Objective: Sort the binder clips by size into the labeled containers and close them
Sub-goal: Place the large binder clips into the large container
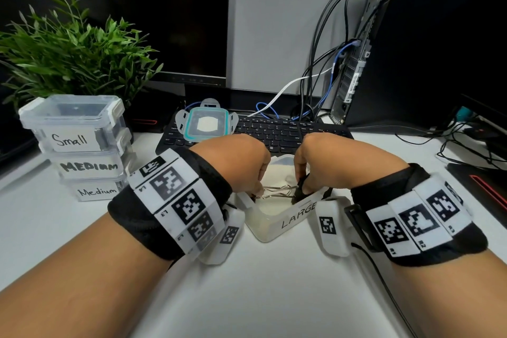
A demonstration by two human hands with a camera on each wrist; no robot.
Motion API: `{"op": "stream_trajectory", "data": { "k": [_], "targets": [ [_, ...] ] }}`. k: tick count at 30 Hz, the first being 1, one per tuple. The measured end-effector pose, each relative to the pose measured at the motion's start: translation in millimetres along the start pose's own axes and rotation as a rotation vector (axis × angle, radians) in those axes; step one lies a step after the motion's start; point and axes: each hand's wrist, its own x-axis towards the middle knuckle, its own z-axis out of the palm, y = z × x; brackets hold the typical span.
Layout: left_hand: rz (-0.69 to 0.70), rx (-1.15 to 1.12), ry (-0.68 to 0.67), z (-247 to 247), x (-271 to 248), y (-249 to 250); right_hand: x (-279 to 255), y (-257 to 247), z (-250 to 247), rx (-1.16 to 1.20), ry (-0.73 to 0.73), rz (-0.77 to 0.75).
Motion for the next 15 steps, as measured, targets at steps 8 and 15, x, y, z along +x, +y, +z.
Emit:
{"op": "stream_trajectory", "data": {
  "k": [8,15],
  "targets": [
    [0.051,-0.010,0.021,0,0,-1,3,10,7,0.184,0.128,-0.042],
    [0.074,-0.064,0.045,2,3,-3,5,14,8,0.149,0.118,-0.076]
  ]
}}
